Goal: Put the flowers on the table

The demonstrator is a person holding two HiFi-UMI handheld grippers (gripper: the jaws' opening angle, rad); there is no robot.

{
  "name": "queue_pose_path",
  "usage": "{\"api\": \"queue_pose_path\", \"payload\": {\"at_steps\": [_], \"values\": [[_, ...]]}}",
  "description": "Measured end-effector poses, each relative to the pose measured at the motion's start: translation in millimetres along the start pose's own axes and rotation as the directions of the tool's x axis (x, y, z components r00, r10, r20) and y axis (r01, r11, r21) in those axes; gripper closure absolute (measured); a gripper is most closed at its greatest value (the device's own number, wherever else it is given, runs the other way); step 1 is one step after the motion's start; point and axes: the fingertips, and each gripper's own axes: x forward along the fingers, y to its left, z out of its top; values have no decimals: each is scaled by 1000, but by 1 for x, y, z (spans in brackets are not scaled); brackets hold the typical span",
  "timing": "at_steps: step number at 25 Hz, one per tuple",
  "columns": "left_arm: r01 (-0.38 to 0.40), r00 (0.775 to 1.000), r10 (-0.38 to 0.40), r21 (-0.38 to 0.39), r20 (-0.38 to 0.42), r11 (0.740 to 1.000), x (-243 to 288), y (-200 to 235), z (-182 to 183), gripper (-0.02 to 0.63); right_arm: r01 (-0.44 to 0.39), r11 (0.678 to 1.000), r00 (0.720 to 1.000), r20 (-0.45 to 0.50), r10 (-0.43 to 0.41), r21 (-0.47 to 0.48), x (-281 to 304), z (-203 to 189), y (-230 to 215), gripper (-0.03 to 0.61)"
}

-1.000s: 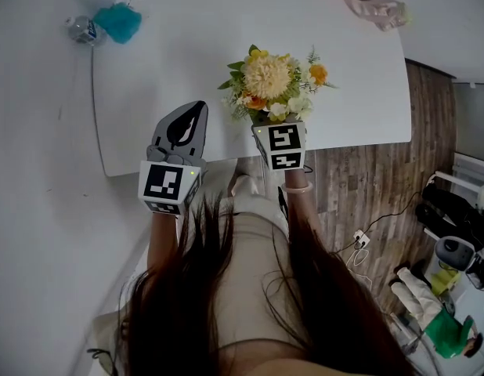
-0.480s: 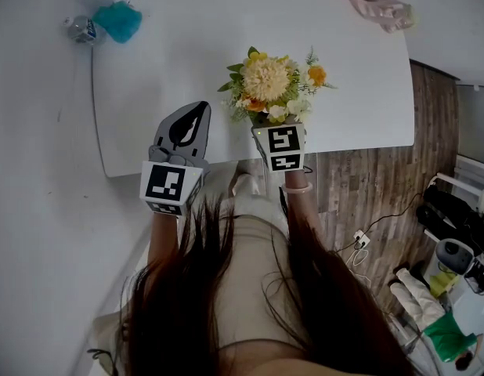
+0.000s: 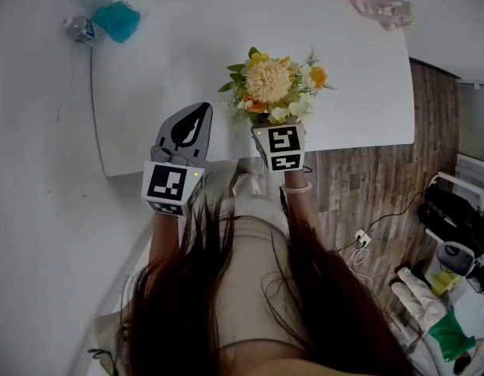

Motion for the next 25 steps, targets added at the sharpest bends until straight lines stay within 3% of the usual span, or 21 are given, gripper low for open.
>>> {"api": "queue_pose_path", "payload": {"at_steps": [25], "values": [[41,999,-41,30,13,999,-4,-15,-1,611,7,1000,1000,16,-7,14,-3,-4,0,324]]}}
